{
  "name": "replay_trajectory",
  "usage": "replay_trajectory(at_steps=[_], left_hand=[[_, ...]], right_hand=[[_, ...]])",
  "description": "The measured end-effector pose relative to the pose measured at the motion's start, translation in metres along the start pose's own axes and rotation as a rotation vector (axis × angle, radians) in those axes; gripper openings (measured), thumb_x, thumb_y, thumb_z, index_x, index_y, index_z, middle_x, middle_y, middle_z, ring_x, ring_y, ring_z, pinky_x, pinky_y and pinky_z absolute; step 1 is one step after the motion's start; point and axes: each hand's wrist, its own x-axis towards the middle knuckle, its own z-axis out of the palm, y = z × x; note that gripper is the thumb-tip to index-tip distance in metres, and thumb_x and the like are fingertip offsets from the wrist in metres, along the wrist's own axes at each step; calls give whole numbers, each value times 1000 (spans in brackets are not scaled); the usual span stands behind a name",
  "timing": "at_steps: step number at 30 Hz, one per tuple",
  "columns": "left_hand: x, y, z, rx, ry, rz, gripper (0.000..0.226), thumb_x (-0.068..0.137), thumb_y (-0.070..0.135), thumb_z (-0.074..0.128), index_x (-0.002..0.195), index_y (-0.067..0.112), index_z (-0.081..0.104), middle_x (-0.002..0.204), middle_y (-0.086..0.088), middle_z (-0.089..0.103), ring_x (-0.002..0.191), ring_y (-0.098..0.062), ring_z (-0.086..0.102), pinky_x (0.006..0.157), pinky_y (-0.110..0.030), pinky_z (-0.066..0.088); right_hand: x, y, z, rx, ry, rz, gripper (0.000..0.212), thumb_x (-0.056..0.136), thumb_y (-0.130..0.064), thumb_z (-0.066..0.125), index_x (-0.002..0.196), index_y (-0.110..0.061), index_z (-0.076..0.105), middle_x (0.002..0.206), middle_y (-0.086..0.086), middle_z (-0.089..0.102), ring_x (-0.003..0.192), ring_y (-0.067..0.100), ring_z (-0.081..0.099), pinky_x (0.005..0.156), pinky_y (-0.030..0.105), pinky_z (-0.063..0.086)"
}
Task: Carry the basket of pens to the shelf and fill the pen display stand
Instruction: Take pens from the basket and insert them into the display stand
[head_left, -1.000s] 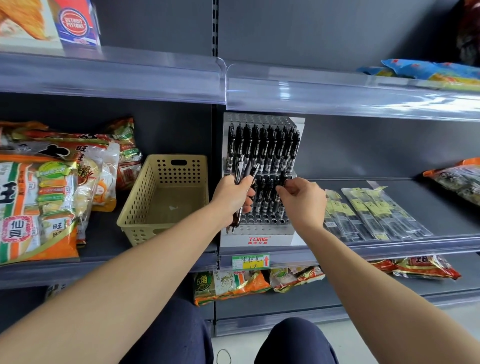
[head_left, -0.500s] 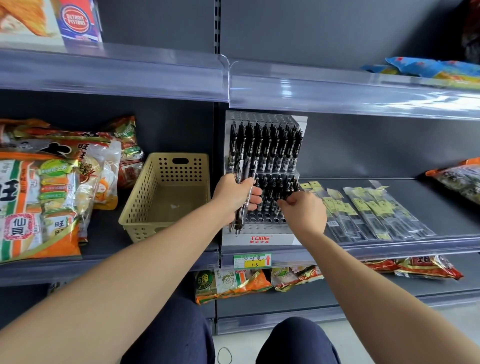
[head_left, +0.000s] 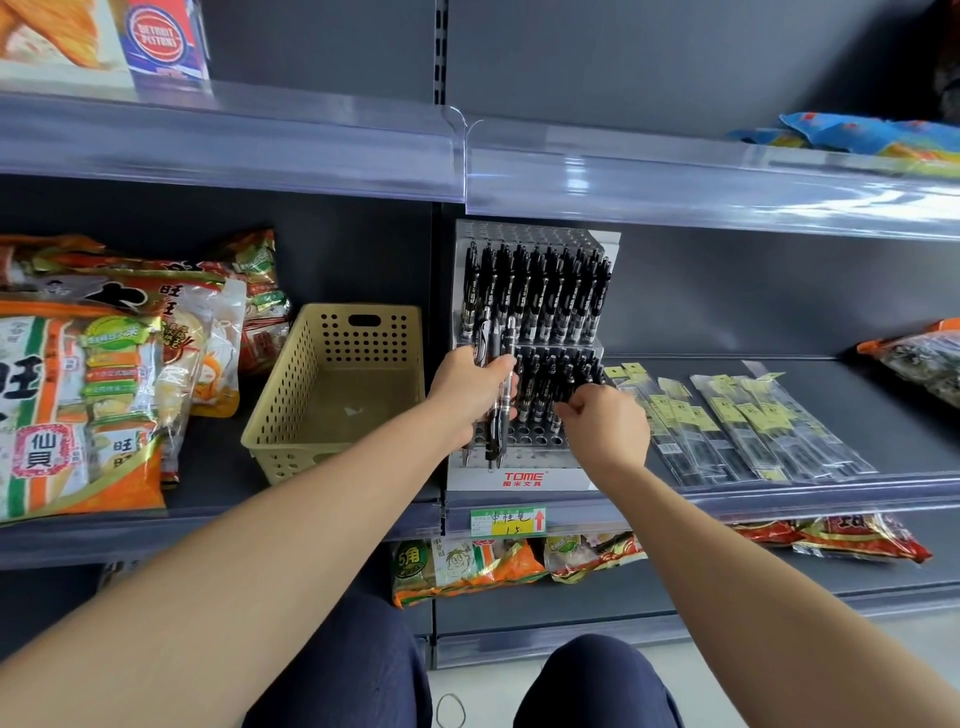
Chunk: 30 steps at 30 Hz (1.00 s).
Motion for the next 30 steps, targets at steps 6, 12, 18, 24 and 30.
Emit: replay_trajectory(at_steps=[6,12,18,24,30], left_hand=[[9,-6,0,-99,2,-33,78,71,45,70,134,7,43,132,-15,54,113,-32,60,90,-54,51],[13,-6,-5,-145,91,-82,59,84,40,67,130,8,49,131,-13,56,116,-33,56,97,-51,46],[15,-6,-8,-106,108,-131,64,89,42,63,137,6,41,130,-11,52,117,-31,52,99,-49,46],[16,-7,-9,-134,113,-133,61,93,36,60,139,4,37,128,-10,51,114,-29,53,95,-45,47],[16,-16,-11,-143,103,-116,73,80,46,69,134,5,40,127,-15,55,114,-35,56,95,-53,48]], right_hand=[[-7,4,0,93,33,-63,34,87,-43,65,67,-18,53,57,-3,55,55,18,52,48,22,37],[-21,-3,-5,262,153,-531,42,82,-17,71,123,-15,62,84,1,65,60,13,51,58,30,52],[-20,-15,-7,254,361,-866,33,82,-14,53,110,-10,71,82,4,66,57,20,61,46,30,52],[-26,-26,-11,304,134,-740,42,79,-5,50,118,-15,65,91,3,69,63,18,63,62,36,57],[-19,-40,-27,771,-263,-255,35,89,3,42,104,-10,71,89,2,70,81,14,66,63,24,52]])
